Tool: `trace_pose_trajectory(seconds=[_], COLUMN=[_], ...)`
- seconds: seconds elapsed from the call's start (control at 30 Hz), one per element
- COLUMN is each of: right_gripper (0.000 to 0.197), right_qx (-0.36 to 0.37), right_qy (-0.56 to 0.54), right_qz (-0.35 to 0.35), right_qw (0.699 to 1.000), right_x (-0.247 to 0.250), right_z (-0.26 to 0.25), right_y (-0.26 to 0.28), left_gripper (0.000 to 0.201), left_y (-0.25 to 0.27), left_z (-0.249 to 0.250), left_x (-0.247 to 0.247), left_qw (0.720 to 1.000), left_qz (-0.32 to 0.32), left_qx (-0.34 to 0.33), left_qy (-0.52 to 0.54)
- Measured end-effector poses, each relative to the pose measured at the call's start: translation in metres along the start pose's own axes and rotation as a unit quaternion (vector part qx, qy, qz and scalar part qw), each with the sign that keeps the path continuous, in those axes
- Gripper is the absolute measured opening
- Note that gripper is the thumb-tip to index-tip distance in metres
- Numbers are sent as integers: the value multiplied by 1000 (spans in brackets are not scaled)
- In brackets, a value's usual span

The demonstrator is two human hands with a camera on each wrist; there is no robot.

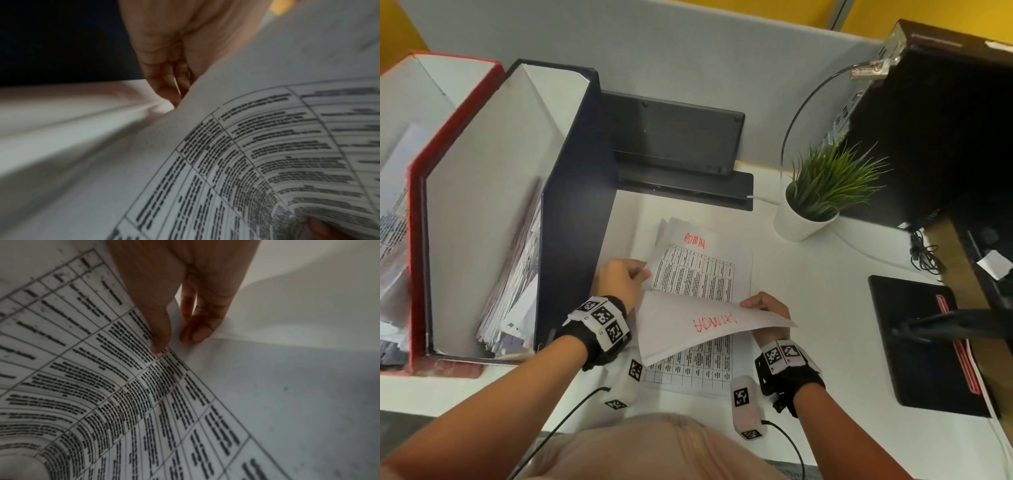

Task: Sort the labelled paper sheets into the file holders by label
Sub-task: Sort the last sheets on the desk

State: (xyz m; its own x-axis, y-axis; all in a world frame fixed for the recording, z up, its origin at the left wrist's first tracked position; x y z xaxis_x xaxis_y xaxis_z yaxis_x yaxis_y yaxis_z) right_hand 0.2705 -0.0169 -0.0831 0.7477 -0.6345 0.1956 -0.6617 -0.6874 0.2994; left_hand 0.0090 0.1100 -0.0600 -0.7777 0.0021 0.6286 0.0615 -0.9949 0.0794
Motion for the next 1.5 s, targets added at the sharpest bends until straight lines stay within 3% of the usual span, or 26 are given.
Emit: trace_pose_trajectory(seconds=[0.1,0.13,0.2,0.3,0.37,0.43,0.5,0.6,0.67,0.77,0.83,0.97,1.07,1.13,1.2,1.27,1.33,1.4,1.5], right_gripper=[20,29,57,71,61,35,22,12,20,17,11,24,14,24,29,28,28,15,50], right_qx=[22,24,-4,-103,-138,-147,-176,-238,-284,-303,-291,-180,-180,-157,-183,-178,-113,-64,4], right_qy=[82,80,16,-137,-215,-221,-172,-162,-170,-143,-148,-99,-80,-100,-144,-91,-12,54,18], right_qz=[12,20,31,17,7,29,29,0,-29,-43,-35,-11,-22,2,17,21,45,44,54], right_qw=[996,996,999,985,967,964,969,958,943,941,945,979,980,983,972,980,993,996,998], right_x=[2,4,6,1,-3,3,5,2,0,0,-1,1,-2,2,3,5,10,9,13], right_z=[-1,-1,3,14,13,13,12,20,24,28,25,21,27,23,27,27,18,11,2], right_y=[-4,-5,-5,-7,-5,-5,-2,6,10,11,13,-2,-1,-2,0,-1,-6,-6,-7], left_gripper=[16,19,23,26,29,30,31,31,25,31,32,27,22,25,18,17,15,25,26], left_y=[11,14,20,23,24,25,23,15,8,-2,-4,-9,-8,-6,-2,5,11,15,20], left_z=[11,11,11,1,-2,-2,-5,-15,-24,-37,-40,-32,-24,-20,-13,-5,0,0,-6], left_x=[4,3,1,-1,-5,-6,-4,-2,-4,-17,-22,-17,-14,-13,-8,-1,4,5,4], left_qw=[998,995,985,973,960,951,949,951,956,962,961,981,990,994,998,999,998,993,983], left_qz=[4,-11,-44,-60,-75,-87,-88,-63,-56,-119,-153,-83,-48,-43,-29,-6,2,-12,-45], left_qx=[-27,-24,-8,50,83,100,113,150,179,209,213,169,135,97,50,12,-9,-2,31], left_qy=[64,98,164,217,258,278,279,262,227,130,91,50,15,1,13,32,64,120,173])
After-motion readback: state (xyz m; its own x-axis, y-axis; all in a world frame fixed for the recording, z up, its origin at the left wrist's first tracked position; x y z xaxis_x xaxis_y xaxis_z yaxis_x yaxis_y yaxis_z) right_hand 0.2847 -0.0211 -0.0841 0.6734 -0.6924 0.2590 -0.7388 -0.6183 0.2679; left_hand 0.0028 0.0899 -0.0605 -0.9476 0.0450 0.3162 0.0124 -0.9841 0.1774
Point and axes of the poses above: each hand's wrist, its own y-axis away from the middle knuckle, its own x-axis out of the back of the hand, z = x × y, the point moved 8 cm from there along -y, towards the middle knuckle, and after that the axes turned 8 degrees about z, right-handed, at the moved point
